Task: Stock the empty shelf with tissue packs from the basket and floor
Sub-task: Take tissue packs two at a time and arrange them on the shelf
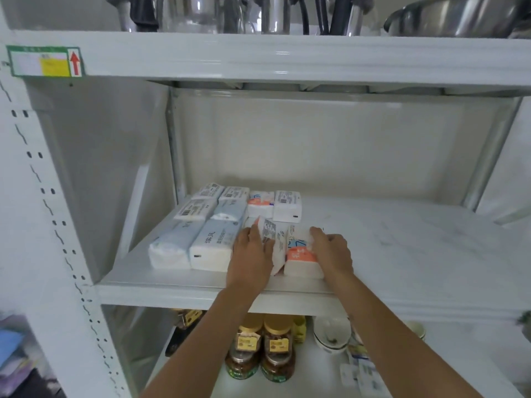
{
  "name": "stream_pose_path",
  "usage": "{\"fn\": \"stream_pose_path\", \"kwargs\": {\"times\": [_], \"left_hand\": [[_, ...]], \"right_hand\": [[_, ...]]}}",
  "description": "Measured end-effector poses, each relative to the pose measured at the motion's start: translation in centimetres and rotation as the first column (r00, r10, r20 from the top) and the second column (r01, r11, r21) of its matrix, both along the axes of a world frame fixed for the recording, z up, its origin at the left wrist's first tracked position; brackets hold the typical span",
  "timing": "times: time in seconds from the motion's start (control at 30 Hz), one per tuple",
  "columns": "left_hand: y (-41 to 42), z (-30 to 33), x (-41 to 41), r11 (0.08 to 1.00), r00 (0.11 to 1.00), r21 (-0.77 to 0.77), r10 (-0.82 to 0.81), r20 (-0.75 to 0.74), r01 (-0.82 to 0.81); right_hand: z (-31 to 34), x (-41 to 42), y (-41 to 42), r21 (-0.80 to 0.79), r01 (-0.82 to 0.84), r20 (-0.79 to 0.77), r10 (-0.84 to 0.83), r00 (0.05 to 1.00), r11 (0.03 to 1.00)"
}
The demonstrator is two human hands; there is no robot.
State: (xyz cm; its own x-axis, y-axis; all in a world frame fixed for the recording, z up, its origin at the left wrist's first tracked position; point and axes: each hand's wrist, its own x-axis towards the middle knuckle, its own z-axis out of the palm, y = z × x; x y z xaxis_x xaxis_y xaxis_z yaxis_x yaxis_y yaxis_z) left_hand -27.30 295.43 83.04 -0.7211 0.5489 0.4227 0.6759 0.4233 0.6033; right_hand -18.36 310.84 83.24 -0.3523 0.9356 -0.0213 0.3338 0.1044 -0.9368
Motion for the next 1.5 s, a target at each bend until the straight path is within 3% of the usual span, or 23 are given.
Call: {"fn": "stream_pose_path", "kwargs": {"times": [0.13,0.23,0.3,0.37,0.43,0.5,0.57,0.73,0.87,1.1,1.5], "left_hand": [[-1.6,0.0,0.3,0.991,0.978,-0.127,-0.061,-0.201,0.036],[-4.1,-0.4,1.2,0.977,0.915,-0.200,-0.147,-0.376,0.075],[-5.8,-1.0,2.1,0.972,0.861,-0.213,-0.188,-0.473,0.095],[-6.7,-1.7,3.1,0.960,0.836,-0.266,-0.215,-0.504,0.086],[-6.7,-2.0,3.8,0.920,0.841,-0.392,-0.230,-0.489,0.023],[-6.2,-2.0,4.0,0.874,0.848,-0.486,-0.239,-0.473,-0.024],[-5.4,-1.3,3.8,0.855,0.869,-0.518,-0.246,-0.430,-0.014],[-3.1,0.8,2.5,0.842,0.918,-0.539,-0.234,-0.321,0.026],[-0.8,2.6,1.0,0.773,0.947,-0.634,-0.214,-0.240,0.014],[2.5,3.9,-2.0,0.682,0.969,-0.730,-0.208,-0.133,0.046],[4.8,4.2,-4.9,0.722,0.974,-0.690,-0.189,-0.121,0.054]], "right_hand": [[-0.1,1.6,-1.1,-0.009,-0.162,-0.163,0.158,0.974,0.987],[-1.7,4.4,-2.4,0.287,-0.218,-0.104,0.256,0.961,0.933],[-2.8,6.4,-3.2,0.564,-0.271,0.021,0.314,0.949,0.780],[-3.2,7.5,-3.8,0.705,-0.385,0.237,0.314,0.919,0.595],[-3.1,7.6,-4.3,0.725,-0.502,0.430,0.259,0.865,0.472],[-3.1,7.0,-4.8,0.672,-0.615,0.587,0.210,0.782,0.414],[-2.9,6.3,-4.9,0.614,-0.665,0.658,0.189,0.729,0.425],[-2.1,4.4,-4.1,0.551,-0.688,0.667,0.246,0.703,0.472],[-1.0,2.2,-2.2,0.453,-0.739,0.728,0.271,0.629,0.500],[0.7,-1.0,0.0,0.379,-0.753,0.750,0.298,0.590,0.538],[2.9,-3.7,0.4,0.307,-0.743,0.776,0.295,0.557,0.595]]}}
